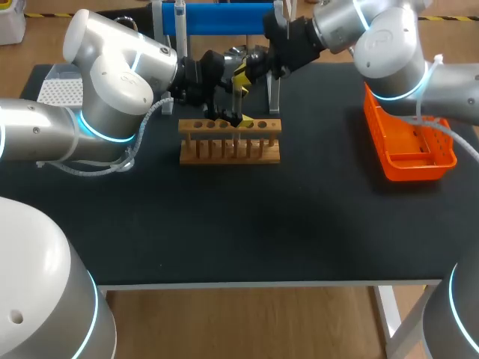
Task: Invert the test tube, pick up the pipette, mount the tip to pipette, aspirate from beaker and dispense into the tube, eject the tip, return the pipette, and cap with the stopper.
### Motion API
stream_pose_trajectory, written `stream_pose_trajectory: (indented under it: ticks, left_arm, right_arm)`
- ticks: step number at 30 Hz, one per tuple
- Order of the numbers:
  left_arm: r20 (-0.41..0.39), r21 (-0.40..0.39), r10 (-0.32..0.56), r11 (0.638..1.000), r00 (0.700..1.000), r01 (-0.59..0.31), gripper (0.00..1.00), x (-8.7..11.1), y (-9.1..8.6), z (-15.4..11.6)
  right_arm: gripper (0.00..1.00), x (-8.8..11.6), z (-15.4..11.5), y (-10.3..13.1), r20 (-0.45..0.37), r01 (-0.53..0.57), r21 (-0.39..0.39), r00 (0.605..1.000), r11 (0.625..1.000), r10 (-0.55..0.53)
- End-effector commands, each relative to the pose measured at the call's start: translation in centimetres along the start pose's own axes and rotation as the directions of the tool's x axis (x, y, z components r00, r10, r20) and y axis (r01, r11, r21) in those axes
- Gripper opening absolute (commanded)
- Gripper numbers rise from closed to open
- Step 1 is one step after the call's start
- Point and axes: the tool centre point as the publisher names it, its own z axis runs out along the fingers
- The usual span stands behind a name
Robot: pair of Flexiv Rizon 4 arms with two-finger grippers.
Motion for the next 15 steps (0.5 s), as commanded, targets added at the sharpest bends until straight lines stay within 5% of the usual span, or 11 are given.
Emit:
stream_pose_trajectory:
  ticks: [1,15]
  left_arm:
    - [-0.001,0.0,0.0,1.0,1.0,0.0,1.0,0.0,0.0,0.0]
    - [-0.001,0.0,0.0,1.0,1.0,0.0,1.0,0.0,0.0,0.0]
  right_arm:
    - [0.0,0.0,0.2,-0.2,-0.002,-0.002,0.001,1.0,1.0,0.002]
    - [0.0,0.2,0.4,-1.4,0.004,0.01,0.041,1.0,0.999,-0.011]
